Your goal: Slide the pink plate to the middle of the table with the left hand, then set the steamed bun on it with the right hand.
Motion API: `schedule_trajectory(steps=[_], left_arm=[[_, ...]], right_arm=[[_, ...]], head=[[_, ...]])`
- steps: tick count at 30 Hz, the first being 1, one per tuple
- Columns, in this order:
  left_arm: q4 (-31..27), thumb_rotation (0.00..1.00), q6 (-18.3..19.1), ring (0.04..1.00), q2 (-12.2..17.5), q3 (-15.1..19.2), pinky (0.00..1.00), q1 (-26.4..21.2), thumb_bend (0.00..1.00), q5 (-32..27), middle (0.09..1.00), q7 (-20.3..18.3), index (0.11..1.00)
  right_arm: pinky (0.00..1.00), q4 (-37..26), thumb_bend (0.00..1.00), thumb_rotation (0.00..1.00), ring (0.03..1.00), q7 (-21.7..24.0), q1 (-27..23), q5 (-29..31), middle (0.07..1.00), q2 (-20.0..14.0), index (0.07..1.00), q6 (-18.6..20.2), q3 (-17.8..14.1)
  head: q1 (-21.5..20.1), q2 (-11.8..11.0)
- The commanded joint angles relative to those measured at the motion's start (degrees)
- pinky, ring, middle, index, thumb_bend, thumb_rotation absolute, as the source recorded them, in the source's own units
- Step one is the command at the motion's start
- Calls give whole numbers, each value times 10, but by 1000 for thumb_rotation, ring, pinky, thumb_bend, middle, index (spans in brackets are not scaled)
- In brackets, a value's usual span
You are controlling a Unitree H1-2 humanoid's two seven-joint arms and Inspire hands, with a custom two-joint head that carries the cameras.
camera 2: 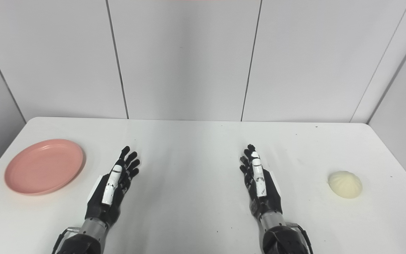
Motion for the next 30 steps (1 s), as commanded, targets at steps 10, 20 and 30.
schedule_trajectory(steps=[10,20,30], left_arm=[[44,1000,36,969,5,-1,979,31,418,0,981,-1,988],[43,1000,38,967,4,-1,976,30,417,1,979,0,986],[47,1000,36,966,5,-3,971,29,417,3,977,0,987]], right_arm=[[1000,19,235,1000,1000,-4,15,-1,1000,5,1000,32,4],[1000,19,233,1000,1000,-3,15,0,1000,4,1000,35,4],[1000,19,227,1000,1000,-6,15,-4,1000,4,1000,34,4]], head=[[1,2],[2,1],[10,-2]])
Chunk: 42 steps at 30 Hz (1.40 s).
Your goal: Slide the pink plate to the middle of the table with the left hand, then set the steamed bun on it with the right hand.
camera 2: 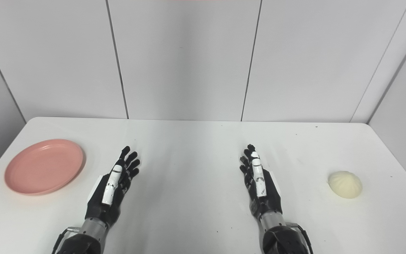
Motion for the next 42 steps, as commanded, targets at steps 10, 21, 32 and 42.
schedule_trajectory(steps=[10,21,32,42], left_arm=[[102,1000,-3,973,-9,-12,990,10,424,11,982,5,990],[153,1000,-29,971,-31,-19,975,-11,449,33,992,19,1000],[148,1000,-18,974,-31,-20,973,-12,439,33,990,20,1000],[154,1000,-21,965,-28,-19,965,-32,431,35,981,22,990]], right_arm=[[1000,24,227,1000,1000,14,13,18,1000,-14,1000,36,-6],[1000,22,152,1000,1000,31,10,48,1000,-29,1000,42,-19],[1000,14,119,1000,1000,37,12,47,1000,-34,1000,43,-13],[1000,48,144,1000,1000,40,-3,43,1000,-32,1000,26,-12]], head=[[103,-24],[165,-43],[159,-42],[161,-50]])
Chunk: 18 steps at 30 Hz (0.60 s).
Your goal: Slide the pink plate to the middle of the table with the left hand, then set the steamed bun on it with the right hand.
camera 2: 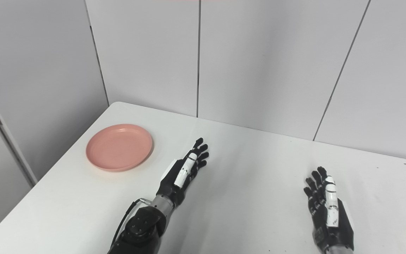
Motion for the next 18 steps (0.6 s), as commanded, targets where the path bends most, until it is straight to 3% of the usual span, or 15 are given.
schedule_trajectory(steps=[1,8,18], left_arm=[[45,1000,16,963,-9,-9,964,35,426,7,979,2,990],[-7,1000,26,964,-14,-3,962,9,464,3,979,12,992],[-160,1000,70,948,-20,4,963,-7,498,4,959,31,978]], right_arm=[[1000,29,138,1000,1000,-1,5,0,1000,1,1000,19,1],[1000,56,140,1000,1000,5,-7,-2,1000,-4,1000,7,-4],[1000,82,146,1000,1000,16,-14,-3,1000,-16,1000,-14,-8]], head=[[3,-1],[8,-7],[21,-8]])
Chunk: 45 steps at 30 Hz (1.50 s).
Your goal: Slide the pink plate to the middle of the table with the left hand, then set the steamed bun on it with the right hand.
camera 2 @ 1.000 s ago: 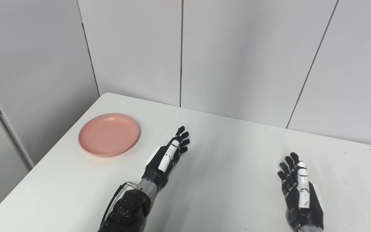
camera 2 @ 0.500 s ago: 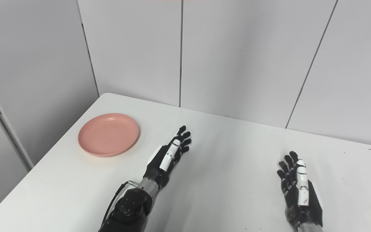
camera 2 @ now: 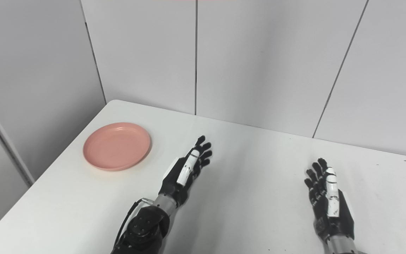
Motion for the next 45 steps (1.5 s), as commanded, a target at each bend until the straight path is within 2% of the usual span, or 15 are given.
schedule_trajectory(steps=[1,8,13,22,28,32,37,45], left_arm=[[-58,1000,6,941,-3,5,966,-19,499,3,951,10,971],[-158,1000,56,923,0,17,961,-13,505,-15,939,11,946],[-229,1000,76,911,1,38,955,-10,496,-23,919,22,926],[-303,1000,103,917,13,79,945,-12,472,-35,923,45,933],[-307,1000,90,928,40,132,955,-12,462,-64,937,58,943],[-299,1000,82,926,51,162,912,-14,470,-79,937,69,942],[-283,1000,71,947,69,189,971,-17,479,-85,952,79,956],[-247,1000,41,948,97,245,958,-18,498,-109,960,94,964]], right_arm=[[1000,30,150,1000,1000,0,20,-5,1000,-10,1000,13,-1],[1000,28,136,1000,1000,7,18,2,1000,-16,1000,21,-5],[1000,14,119,1000,1000,-1,18,1,1000,-15,1000,39,-6],[1000,2,113,1000,1000,-4,22,1,1000,-15,1000,46,-7],[1000,-13,119,1000,1000,-9,25,3,1000,-12,1000,60,-8],[1000,-23,116,1000,1000,-10,28,2,1000,-14,1000,66,-6],[1000,-24,110,1000,1000,-2,29,3,1000,-19,1000,60,-3],[1000,-30,109,1000,1000,-7,29,7,1000,-19,1000,69,-6]], head=[[6,1],[25,0],[32,1],[36,6],[39,11],[45,12],[51,13],[56,16]])
